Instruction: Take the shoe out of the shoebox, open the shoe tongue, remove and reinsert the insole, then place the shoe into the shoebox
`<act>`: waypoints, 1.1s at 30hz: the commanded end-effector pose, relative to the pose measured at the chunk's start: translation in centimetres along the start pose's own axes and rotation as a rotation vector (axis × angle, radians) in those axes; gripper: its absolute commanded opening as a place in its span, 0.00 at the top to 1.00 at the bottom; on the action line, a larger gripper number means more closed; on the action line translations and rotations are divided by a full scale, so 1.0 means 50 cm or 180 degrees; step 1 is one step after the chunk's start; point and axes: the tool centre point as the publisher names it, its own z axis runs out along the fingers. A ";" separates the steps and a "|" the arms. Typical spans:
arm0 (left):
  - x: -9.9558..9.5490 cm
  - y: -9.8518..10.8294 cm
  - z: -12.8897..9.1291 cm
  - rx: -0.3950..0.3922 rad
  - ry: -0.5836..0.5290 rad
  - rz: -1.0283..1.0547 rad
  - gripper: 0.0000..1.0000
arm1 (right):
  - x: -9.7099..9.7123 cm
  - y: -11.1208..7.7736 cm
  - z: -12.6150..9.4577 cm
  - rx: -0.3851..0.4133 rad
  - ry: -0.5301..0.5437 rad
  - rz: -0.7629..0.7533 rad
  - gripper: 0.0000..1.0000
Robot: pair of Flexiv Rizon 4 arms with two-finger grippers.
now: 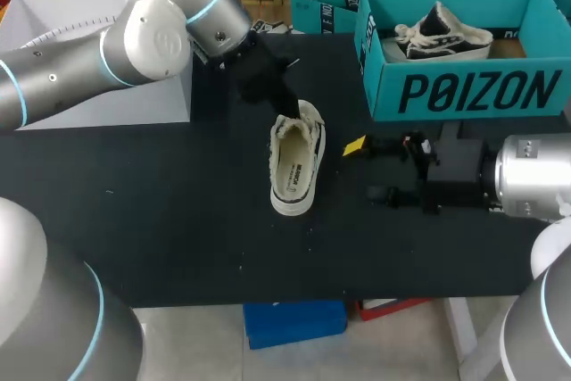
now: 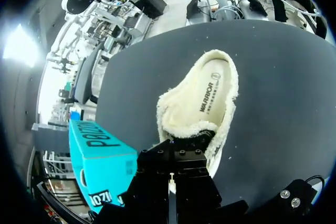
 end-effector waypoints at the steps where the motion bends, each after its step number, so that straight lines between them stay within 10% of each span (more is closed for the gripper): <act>1: 0.015 -0.024 0.001 -0.0008 -0.0029 0.0014 1.00 | 0.001 0.000 0.002 -0.0002 -0.0005 0.0000 0.00; 13: 0.053 -0.074 0.021 0.0103 0.0083 0.0031 1.00 | 0.001 0.000 0.002 -0.0002 -0.0005 0.0000 0.00; 22: 0.035 -0.083 -0.057 -0.0005 0.0148 0.0199 1.00 | 0.001 0.000 0.002 -0.0002 -0.0005 0.0000 0.00; 26: 0.041 -0.081 -0.106 -0.0089 0.0241 0.0253 0.78 | 0.001 0.000 0.002 -0.0002 -0.0005 0.0000 0.00; 33: 0.076 -0.070 -0.144 -0.0160 0.0479 0.0303 0.70 | 0.001 0.000 0.002 -0.0002 -0.0005 0.0000 0.00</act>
